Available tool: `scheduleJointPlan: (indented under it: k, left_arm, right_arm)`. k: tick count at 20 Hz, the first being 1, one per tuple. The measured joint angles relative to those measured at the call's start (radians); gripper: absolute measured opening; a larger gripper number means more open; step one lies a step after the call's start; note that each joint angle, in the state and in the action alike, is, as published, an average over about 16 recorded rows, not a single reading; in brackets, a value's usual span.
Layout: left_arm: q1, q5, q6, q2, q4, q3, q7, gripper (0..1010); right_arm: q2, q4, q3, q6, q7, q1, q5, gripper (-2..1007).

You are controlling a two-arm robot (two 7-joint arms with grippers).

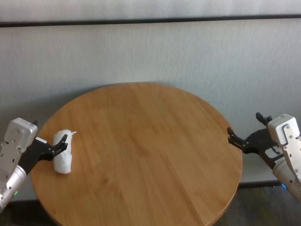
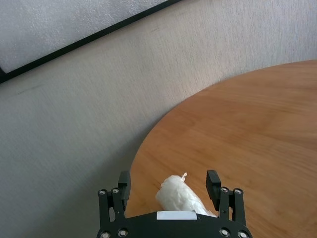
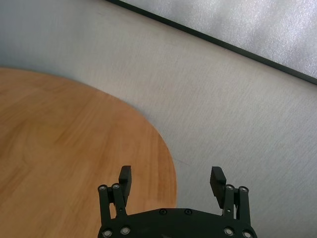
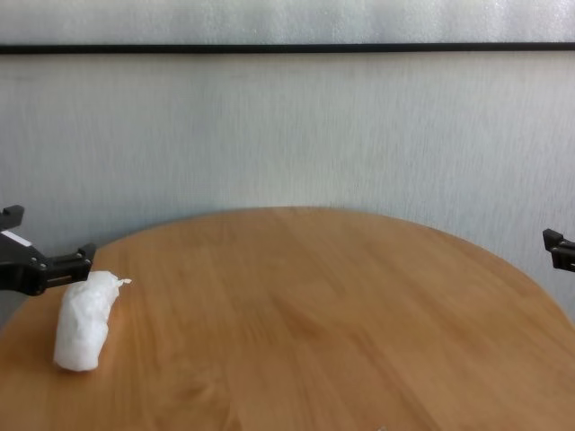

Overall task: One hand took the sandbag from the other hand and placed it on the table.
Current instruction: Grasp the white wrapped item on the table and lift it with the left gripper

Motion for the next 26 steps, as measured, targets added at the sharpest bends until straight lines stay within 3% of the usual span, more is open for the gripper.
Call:
scheduleJointPlan:
  k: [26]
  left_arm:
    - [0.000,0.000,0.000,0.000,0.000,0.000,0.000,1001]
  right_arm:
    - [0.000,0.000,0.000,0.000,0.000,0.000,0.000,1001]
